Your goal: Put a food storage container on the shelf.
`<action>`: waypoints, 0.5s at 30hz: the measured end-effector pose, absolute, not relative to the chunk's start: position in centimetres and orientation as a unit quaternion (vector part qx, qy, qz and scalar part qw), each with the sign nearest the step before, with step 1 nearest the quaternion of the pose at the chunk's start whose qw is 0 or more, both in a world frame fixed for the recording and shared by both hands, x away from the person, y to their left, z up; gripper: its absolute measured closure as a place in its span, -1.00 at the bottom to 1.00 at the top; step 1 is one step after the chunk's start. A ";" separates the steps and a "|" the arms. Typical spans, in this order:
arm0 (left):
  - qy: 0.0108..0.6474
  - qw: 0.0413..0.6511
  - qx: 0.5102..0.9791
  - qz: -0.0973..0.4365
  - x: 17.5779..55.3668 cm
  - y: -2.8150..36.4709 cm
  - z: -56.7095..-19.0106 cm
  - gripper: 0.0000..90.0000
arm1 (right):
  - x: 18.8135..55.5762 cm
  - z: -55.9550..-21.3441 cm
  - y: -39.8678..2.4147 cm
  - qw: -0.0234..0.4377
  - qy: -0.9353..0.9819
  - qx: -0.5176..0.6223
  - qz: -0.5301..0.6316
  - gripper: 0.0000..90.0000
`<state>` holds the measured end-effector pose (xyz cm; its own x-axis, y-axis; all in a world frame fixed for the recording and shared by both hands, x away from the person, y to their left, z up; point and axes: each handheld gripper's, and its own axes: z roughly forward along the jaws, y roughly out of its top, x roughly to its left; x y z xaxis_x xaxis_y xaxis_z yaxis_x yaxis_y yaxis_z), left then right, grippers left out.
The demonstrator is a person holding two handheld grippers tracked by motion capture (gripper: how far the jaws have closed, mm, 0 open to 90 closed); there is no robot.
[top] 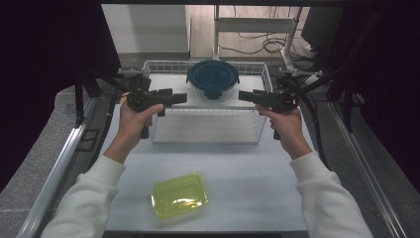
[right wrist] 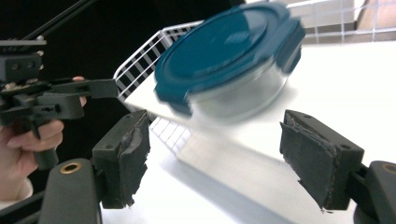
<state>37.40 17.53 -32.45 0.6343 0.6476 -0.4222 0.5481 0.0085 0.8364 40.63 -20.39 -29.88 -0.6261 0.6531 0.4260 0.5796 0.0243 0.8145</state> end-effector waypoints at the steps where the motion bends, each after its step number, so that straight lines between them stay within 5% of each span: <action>1: 0.423 0.566 0.707 0.043 36.7 17.6 -32.8 -0.53 | 40.1 -30.1 -20.7 0.035 0.718 0.424 0.550 -0.45; 15: 0.423 0.523 0.738 0.050 30.8 18.6 -36.9 -0.50 | 33.5 -34.4 -24.8 0.067 0.753 0.379 0.534 -0.45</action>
